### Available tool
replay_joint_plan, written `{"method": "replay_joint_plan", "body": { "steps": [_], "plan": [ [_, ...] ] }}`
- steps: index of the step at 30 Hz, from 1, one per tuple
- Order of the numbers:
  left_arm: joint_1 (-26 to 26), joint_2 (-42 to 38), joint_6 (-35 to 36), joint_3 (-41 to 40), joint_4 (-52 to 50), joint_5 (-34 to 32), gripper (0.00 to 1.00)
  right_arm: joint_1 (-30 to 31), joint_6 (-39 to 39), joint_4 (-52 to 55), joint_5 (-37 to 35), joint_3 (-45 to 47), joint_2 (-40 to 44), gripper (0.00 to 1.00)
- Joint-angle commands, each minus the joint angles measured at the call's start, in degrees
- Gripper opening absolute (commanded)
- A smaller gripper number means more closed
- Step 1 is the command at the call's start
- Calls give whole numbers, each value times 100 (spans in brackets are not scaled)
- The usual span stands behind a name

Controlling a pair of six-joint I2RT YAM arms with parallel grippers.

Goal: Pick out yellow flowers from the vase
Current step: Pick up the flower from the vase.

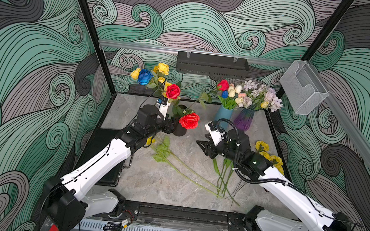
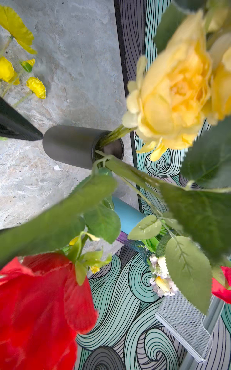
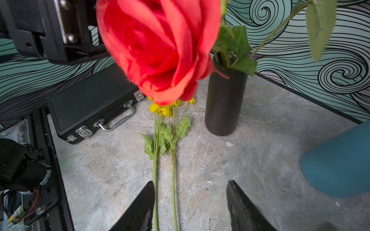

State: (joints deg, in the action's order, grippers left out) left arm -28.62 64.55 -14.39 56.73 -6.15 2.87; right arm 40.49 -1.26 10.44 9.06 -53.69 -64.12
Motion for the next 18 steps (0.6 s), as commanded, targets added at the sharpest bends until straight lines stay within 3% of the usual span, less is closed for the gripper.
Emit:
{"method": "replay_joint_plan", "body": {
  "steps": [1, 9, 13, 18],
  "plan": [
    [1, -529, -61, -573, 872, -291, 73, -24, -6, -93, 74, 26, -65, 57],
    [163, -1288, -547, -1225, 960, -1440, 76, -24, -13, -103, 110, 8, -119, 57],
    [626, -1153, -999, -1313, 1136, -922, 73, -19, 2, -129, 117, 17, -123, 57],
    [820, -792, -1130, -1162, 1192, -720, 71, -19, 16, -101, 97, 61, -68, 57]
  ]
}}
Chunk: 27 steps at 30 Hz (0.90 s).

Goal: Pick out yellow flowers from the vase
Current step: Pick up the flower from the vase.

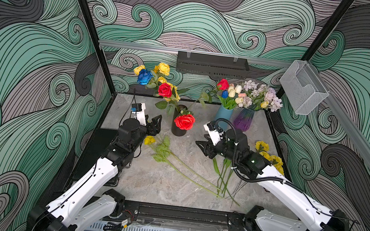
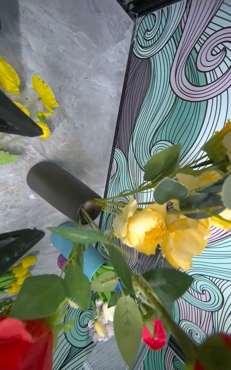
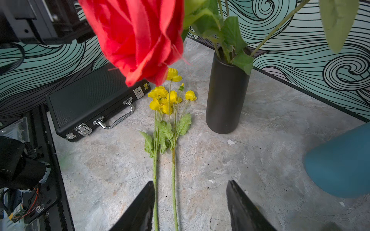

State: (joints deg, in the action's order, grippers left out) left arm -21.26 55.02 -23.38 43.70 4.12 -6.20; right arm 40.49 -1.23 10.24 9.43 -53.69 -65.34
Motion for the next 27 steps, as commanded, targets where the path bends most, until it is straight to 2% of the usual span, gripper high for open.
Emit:
{"method": "replay_joint_plan", "body": {
  "steps": [1, 8, 11, 20, 27],
  "plan": [
    [159, 287, -279, 169, 238, 286, 71, -24, 0, -74, 59, 61, 50, 57],
    [360, 1495, -408, 762, 635, 1107, 72, -23, 27, -94, 90, 32, 55, 57],
    [369, 1937, -415, 1165, 604, 1317, 69, -24, 14, -29, 94, 13, 79, 57],
    [298, 3004, -316, 2116, 555, 1699, 53, -24, 36, 37, 142, 10, 92, 57],
    [80, 3203, -102, 2503, 290, 1599, 47, -24, 27, 22, 128, 74, 118, 57]
  ]
}}
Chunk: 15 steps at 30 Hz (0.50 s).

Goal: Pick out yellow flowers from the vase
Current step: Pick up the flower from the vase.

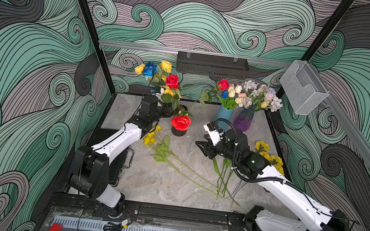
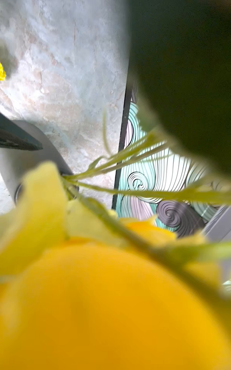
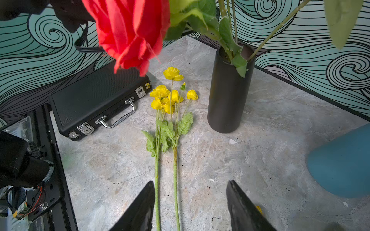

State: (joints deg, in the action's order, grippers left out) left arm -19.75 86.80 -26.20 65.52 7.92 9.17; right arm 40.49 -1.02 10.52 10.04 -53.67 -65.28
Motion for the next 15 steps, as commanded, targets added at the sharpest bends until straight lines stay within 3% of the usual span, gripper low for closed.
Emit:
{"method": "replay_joint_plan", "body": {
  "steps": [1, 10, 15],
  "plan": [
    [-74, 55, 206, 375, -135, 35, 45, -24, 5, -14, 72, 74, 112, 57],
    [-148, 184, 360, 690, -317, -228, 39, -24, 5, -28, 88, 85, 85, 57],
    [-169, 257, 403, 806, -312, -350, 47, -24, 5, -28, 110, 71, 46, 57]
  ]
}}
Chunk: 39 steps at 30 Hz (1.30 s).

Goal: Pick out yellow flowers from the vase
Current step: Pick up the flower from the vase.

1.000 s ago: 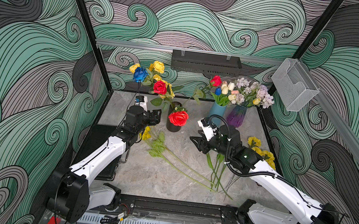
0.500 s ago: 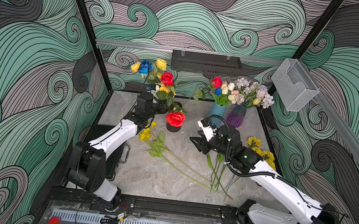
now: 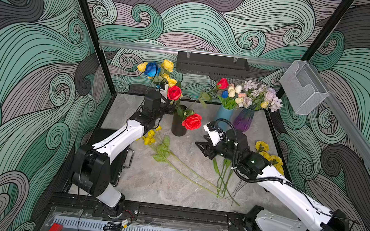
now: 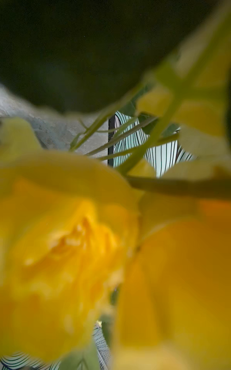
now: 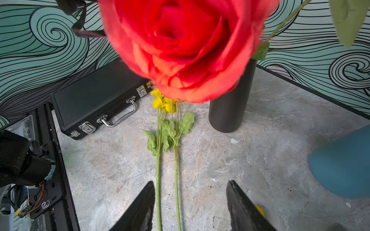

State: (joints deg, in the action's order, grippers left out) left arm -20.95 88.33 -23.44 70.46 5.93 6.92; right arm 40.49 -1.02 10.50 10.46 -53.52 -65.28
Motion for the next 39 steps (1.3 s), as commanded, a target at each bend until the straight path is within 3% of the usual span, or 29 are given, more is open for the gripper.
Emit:
{"method": "replay_joint_plan", "body": {
  "steps": [1, 5, 19, 24, 27, 32, 35, 39],
  "plan": [
    [-75, 137, 169, 353, -132, -136, 50, -28, 5, -27, 66, 46, 33, 57],
    [-129, 313, 294, 528, -274, -159, 54, -24, 5, -24, 75, 9, 16, 57],
    [-137, 803, 145, 766, -389, -471, 41, -24, -30, 23, 89, -36, 34, 57],
    [-137, 886, 122, 809, -388, -394, 53, -24, -47, 31, 90, -47, 1, 57],
    [-138, 870, 54, 729, -263, -414, 55, -23, -38, 29, 97, -62, -25, 57],
    [-131, 802, 41, 482, 302, 26, 47, -24, -21, 16, 110, -46, -46, 57],
    [-121, 642, 1, 169, 658, -21, 37, -24, -22, 31, 96, -32, -2, 57],
    [-86, 577, 136, 53, 733, 45, 30, -24, -39, 62, 62, -17, 50, 57]
  ]
}}
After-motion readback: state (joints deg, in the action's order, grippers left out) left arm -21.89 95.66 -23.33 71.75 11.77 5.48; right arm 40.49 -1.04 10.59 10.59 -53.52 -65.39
